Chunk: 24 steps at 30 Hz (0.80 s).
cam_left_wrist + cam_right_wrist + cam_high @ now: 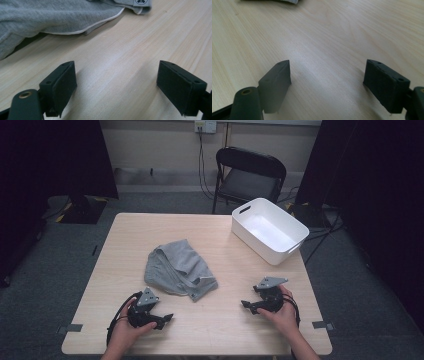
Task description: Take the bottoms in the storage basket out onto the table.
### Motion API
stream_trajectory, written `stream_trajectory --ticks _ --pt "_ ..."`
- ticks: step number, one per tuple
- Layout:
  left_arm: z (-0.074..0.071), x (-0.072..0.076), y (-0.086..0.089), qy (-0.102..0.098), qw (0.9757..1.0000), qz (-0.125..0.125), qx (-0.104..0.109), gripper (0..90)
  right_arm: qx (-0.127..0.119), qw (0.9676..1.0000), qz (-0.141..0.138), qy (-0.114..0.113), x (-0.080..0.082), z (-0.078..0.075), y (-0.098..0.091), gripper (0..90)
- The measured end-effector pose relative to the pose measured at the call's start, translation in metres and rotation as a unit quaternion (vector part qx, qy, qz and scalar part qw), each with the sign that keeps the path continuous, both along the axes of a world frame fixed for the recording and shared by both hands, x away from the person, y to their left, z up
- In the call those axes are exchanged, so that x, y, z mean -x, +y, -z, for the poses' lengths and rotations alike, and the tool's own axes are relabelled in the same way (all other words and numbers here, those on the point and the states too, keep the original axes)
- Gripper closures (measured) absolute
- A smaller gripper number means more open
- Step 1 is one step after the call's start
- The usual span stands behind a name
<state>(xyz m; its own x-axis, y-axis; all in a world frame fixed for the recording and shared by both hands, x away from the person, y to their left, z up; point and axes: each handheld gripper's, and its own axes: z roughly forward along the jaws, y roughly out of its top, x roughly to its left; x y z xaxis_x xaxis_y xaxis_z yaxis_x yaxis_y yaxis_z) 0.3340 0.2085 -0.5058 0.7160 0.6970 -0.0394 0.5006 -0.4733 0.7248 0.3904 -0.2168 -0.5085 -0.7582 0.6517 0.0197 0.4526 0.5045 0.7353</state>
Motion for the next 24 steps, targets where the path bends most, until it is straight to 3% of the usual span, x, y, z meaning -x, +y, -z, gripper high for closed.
stream_trajectory --ticks 3,8,13,14,15,16,19,22,24 --pt "-0.001 0.0 0.002 -0.001 1.0 -0.005 -0.005 16.0 0.003 1.0 -0.001 -0.009 0.002 0.002 0.002 17.8" --pt "-0.005 -0.002 0.009 -0.008 0.9998 -0.017 0.004 16.0 0.002 1.0 -0.005 -0.007 0.001 0.002 0.003 16.8" --pt "-0.019 -0.01 0.027 -0.019 0.9978 -0.056 0.029 17.4 0.002 1.0 -0.004 -0.007 0.002 0.002 0.003 16.6" --pt "-0.022 -0.012 0.03 -0.021 0.9974 -0.064 0.025 18.7 0.002 1.0 -0.004 -0.007 0.002 0.002 0.003 16.6" --pt "-0.024 -0.015 0.033 -0.021 0.997 -0.072 0.021 22.5 0.001 1.0 -0.004 -0.007 0.002 0.002 0.003 16.6" --pt "-0.025 -0.016 0.035 -0.022 0.9963 -0.077 0.031 26.4 0.001 1.0 -0.004 -0.007 0.002 0.002 0.003 16.6" --pt "-0.025 -0.019 0.038 -0.026 0.9965 -0.071 0.036 36.7 0.001 1.0 -0.004 -0.007 0.002 0.002 0.003 16.7" --pt "-0.028 -0.027 0.04 -0.033 0.9965 -0.071 0.031 39.4 0.002 1.0 -0.004 -0.007 0.002 0.002 0.003 16.7" --pt "-0.031 -0.033 0.031 -0.049 0.9964 -0.058 0.039 39.8 0.002 1.0 -0.004 -0.007 0.002 0.002 0.003 16.7"
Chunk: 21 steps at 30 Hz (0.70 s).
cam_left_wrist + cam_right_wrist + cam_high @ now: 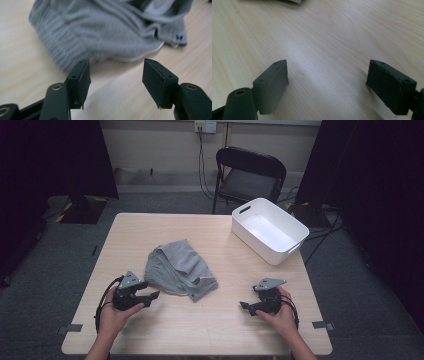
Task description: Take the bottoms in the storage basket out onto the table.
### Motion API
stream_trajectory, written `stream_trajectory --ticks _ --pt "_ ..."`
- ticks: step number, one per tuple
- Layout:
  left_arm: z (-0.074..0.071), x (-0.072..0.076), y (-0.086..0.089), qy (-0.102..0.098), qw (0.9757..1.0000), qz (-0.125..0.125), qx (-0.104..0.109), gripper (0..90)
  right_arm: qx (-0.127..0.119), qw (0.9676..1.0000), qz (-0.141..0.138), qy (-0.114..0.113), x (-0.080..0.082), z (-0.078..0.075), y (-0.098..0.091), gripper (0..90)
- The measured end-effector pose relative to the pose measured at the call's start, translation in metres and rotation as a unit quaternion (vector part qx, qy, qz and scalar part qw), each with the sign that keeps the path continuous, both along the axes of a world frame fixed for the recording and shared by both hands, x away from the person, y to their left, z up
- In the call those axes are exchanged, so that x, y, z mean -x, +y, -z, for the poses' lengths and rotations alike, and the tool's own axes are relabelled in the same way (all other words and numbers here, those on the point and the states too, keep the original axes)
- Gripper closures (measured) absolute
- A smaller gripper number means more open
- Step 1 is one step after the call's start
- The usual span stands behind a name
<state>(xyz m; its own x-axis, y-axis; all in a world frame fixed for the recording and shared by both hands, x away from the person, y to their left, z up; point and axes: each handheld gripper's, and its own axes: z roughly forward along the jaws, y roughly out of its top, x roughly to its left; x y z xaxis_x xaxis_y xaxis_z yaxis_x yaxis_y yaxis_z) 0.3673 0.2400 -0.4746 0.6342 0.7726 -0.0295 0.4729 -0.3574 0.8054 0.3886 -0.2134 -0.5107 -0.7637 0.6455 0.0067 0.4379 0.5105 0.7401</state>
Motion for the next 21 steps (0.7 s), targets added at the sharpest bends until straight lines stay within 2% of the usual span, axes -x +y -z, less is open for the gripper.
stream_trajectory --ticks 3,5,6,9,10,11,13,16,18,21 --pt "-0.002 -0.007 -0.01 -0.005 1.0 0.008 -0.004 41.7 0.0 1.0 0.0 0.0 0.0 0.0 0.0 16.7" --pt "-0.003 -0.008 -0.012 -0.006 0.9999 0.007 -0.006 42.1 0.0 1.0 0.0 0.0 0.0 0.0 0.0 16.7" --pt "-0.005 -0.01 -0.018 -0.014 0.9998 0.001 -0.012 43.5 0.0 1.0 0.0 0.0 0.0 0.0 0.0 16.7" --pt "-0.007 -0.012 -0.023 -0.015 0.9999 -0.002 -0.008 45.2 0.0 1.0 0.0 0.0 0.0 0.0 0.0 16.7" --pt "-0.009 -0.015 -0.028 0.006 0.9999 -0.002 0.009 45.2 0.0 1.0 0.0 0.0 0.0 0.0 0.0 16.7" --pt "-0.009 -0.016 -0.032 0.007 0.9999 0.002 0.01 45.2 0.0 1.0 0.0 0.0 0.0 0.0 0.0 16.7" --pt "-0.01 -0.019 -0.039 0.008 0.9999 0.007 0.002 45.5 0.0 1.0 0.0 0.0 0.0 0.0 0.0 16.7" --pt "-0.011 -0.022 -0.045 0.014 0.9999 0.007 0.003 45.6 0.0 1.0 0.0 0.0 0.0 0.0 0.0 16.7" --pt "-0.01 -0.028 -0.054 0.029 0.9996 0.002 -0.001 45.6 0.0 1.0 0.0 0.0 0.0 0.0 0.0 16.7" --pt "-0.004 -0.035 -0.062 0.05 0.9983 -0.018 -0.021 44.6 0.0 1.0 0.0 0.0 0.0 0.0 0.0 16.6"
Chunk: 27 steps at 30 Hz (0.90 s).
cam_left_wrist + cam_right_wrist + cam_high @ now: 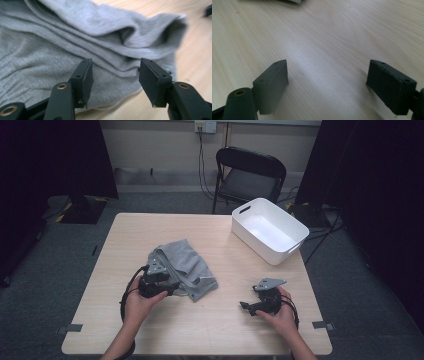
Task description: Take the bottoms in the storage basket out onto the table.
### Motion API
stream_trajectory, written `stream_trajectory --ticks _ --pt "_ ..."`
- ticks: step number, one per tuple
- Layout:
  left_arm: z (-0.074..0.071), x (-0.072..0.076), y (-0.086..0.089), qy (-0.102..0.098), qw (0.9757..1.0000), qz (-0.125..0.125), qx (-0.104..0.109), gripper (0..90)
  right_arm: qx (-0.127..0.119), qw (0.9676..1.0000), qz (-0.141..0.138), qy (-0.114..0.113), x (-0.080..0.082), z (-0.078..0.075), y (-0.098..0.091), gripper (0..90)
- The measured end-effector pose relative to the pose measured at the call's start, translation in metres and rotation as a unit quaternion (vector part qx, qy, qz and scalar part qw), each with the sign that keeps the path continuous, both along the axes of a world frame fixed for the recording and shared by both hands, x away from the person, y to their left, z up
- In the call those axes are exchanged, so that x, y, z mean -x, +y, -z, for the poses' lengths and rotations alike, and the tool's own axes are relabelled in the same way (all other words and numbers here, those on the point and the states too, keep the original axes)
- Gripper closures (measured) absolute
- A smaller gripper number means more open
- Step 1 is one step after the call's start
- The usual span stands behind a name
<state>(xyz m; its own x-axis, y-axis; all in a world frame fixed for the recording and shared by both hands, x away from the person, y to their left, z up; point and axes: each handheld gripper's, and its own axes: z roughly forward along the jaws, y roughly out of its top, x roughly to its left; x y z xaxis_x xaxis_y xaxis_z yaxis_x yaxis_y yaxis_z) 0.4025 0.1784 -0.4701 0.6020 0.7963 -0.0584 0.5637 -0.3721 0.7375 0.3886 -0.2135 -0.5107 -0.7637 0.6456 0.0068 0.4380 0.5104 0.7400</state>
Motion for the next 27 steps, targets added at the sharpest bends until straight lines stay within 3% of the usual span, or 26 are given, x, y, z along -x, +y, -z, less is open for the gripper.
stream_trajectory --ticks 3,5,7,11,14,16,20,23,26,27 --pt "0.008 -0.006 -0.006 0.017 0.9998 -0.003 -0.011 49.6 0.0 1.0 0.0 0.0 0.0 0.0 0.0 16.7" --pt "0.012 -0.008 -0.009 0.027 0.9996 -0.004 -0.009 61.5 0.0 1.0 0.0 0.0 0.0 0.0 0.0 16.7" --pt "0.012 -0.008 -0.011 0.031 0.9992 0.003 -0.026 70.9 0.0 1.0 0.0 0.0 0.0 0.0 0.0 16.7" --pt "0.006 -0.01 -0.011 0.052 0.9984 0.014 -0.019 87.6 0.0 1.0 0.0 0.0 0.0 0.0 0.0 16.7" --pt "-0.001 -0.009 -0.01 0.054 0.9983 0.016 -0.01 88.8 0.0 1.0 0.0 0.0 0.0 0.0 0.0 16.7" --pt "-0.012 -0.008 -0.011 0.046 0.9987 0.02 0.005 89.0 0.0 1.0 0.0 0.0 0.0 0.0 0.0 16.7" --pt "-0.038 -0.008 -0.016 0.023 0.9992 0.032 0.002 89.2 0.0 1.0 0.0 0.0 0.0 0.0 0.0 16.7" --pt "-0.042 -0.01 -0.018 0.02 0.9991 0.035 0.011 89.1 0.0 1.0 0.0 0.0 0.0 0.0 0.0 16.7" --pt "-0.043 -0.011 -0.021 0.022 0.999 0.038 0.004 89.2 0.0 1.0 0.0 0.0 0.0 0.0 0.0 16.7" --pt "-0.043 -0.013 -0.025 0.018 0.9991 0.035 0.014 89.2 0.0 1.0 0.0 0.0 0.0 0.0 0.0 16.7"
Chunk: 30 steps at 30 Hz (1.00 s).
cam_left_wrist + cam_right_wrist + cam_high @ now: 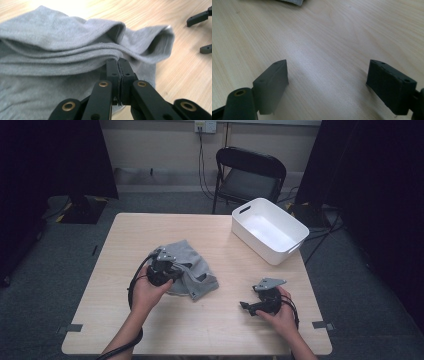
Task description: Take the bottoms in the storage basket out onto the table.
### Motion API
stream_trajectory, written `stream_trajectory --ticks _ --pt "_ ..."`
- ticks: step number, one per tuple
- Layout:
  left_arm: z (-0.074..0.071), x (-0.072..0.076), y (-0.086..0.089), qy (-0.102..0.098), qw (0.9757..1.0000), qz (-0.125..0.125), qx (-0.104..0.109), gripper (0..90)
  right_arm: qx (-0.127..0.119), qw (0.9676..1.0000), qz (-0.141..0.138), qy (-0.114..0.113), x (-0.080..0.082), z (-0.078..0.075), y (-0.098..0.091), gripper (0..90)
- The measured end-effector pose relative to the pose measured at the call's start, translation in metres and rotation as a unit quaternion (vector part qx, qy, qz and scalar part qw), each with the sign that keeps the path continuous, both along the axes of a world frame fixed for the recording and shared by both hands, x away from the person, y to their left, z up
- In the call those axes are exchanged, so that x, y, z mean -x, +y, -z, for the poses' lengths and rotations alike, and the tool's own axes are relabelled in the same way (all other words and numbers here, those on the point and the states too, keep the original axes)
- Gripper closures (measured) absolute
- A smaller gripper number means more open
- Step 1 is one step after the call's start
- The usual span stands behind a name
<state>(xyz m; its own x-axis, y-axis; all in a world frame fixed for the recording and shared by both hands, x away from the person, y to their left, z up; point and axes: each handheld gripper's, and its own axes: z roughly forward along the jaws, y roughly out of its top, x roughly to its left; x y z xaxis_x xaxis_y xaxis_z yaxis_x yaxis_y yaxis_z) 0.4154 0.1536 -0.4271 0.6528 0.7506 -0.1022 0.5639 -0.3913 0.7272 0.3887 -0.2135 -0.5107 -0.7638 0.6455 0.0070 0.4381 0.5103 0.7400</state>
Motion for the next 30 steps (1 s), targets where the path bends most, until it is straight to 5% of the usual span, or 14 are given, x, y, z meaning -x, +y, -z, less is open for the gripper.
stream_trajectory --ticks 5,12,20,22,24,25,26,30 --pt "-0.007 -0.005 -0.009 -0.018 0.9997 0.014 0.006 89.2 0.0 1.0 0.0 0.0 0.0 0.0 0.0 16.6" --pt "-0.023 -0.018 -0.045 -0.032 0.9984 0.046 0.011 89.2 0.0 1.0 0.0 0.0 0.0 0.0 0.0 16.7" --pt "-0.004 -0.022 -0.071 -0.016 0.9978 0.064 -0.002 86.8 0.0 1.0 0.0 0.0 0.0 0.0 0.0 16.7" --pt "-0.001 -0.02 -0.071 -0.011 0.998 0.061 0.011 83.0 0.0 1.0 0.0 0.0 0.0 0.0 0.0 16.7" --pt "0.003 -0.017 -0.067 -0.022 0.9978 0.063 0.002 71.8 0.0 1.0 0.0 0.0 0.0 0.0 0.0 16.7" --pt "0.007 -0.013 -0.062 -0.035 0.9974 0.063 0.002 56.5 0.0 1.0 0.0 0.0 0.0 0.0 0.0 16.7" --pt "0.008 -0.01 -0.057 -0.047 0.9966 0.066 -0.006 56.5 0.0 1.0 0.0 0.0 0.0 0.0 0.0 16.7" --pt "0.016 -0.001 -0.038 -0.045 0.9972 0.059 0.001 44.5 0.0 1.0 0.0 0.0 0.0 0.0 0.0 16.6"
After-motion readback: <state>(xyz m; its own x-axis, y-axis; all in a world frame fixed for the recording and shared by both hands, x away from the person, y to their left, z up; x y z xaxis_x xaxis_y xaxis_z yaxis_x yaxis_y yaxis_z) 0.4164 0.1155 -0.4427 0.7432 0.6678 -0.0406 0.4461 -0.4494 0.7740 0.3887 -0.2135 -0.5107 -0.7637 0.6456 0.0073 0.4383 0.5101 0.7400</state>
